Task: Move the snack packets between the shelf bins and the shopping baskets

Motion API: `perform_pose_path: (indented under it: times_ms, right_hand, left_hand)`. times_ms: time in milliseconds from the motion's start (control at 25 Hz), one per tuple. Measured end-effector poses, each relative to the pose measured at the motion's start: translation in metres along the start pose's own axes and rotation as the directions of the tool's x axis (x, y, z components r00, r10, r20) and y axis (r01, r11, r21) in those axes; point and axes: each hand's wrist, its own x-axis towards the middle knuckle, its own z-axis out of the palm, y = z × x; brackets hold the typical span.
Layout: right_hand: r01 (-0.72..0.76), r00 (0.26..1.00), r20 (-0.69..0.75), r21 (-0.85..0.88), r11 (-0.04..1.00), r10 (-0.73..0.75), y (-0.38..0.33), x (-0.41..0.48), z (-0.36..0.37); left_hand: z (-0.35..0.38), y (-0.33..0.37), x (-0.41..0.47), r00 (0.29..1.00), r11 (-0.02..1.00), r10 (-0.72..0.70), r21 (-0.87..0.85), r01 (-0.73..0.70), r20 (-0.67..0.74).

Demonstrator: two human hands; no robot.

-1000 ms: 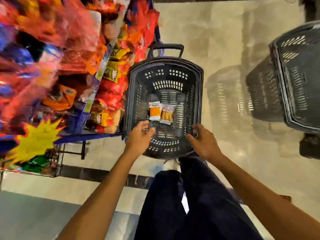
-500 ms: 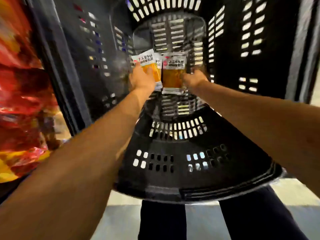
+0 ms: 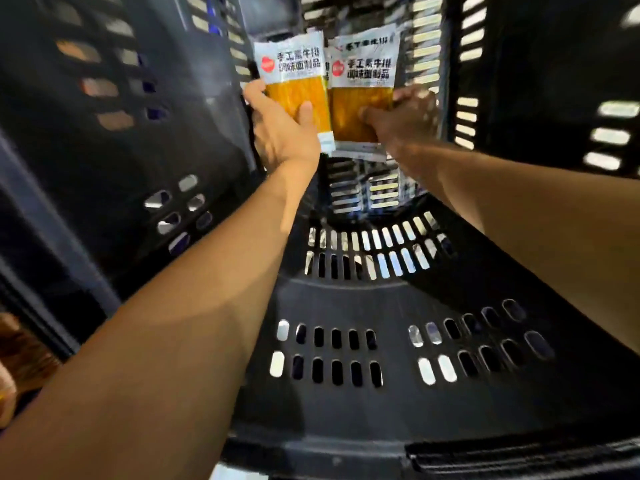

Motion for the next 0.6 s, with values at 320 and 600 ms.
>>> perform_pose_path:
  times_ms: [320,600]
  right_hand:
    - [0.003,0.982,0.186,0.064,0.998,-0.014,0.000,0.014,-0.007]
    - [-0.007,0.948,0.318,0.051,0.999,-0.010,-0.007,0.019,-0.012]
  left_hand:
    - [-0.005,0.004,0.012,0.983,0.998,-0.062,-0.002,0.063,0.172]
    - [-0.009,0.002,0.004,0.981,0.989,-0.048,-0.127,0.073,0.190]
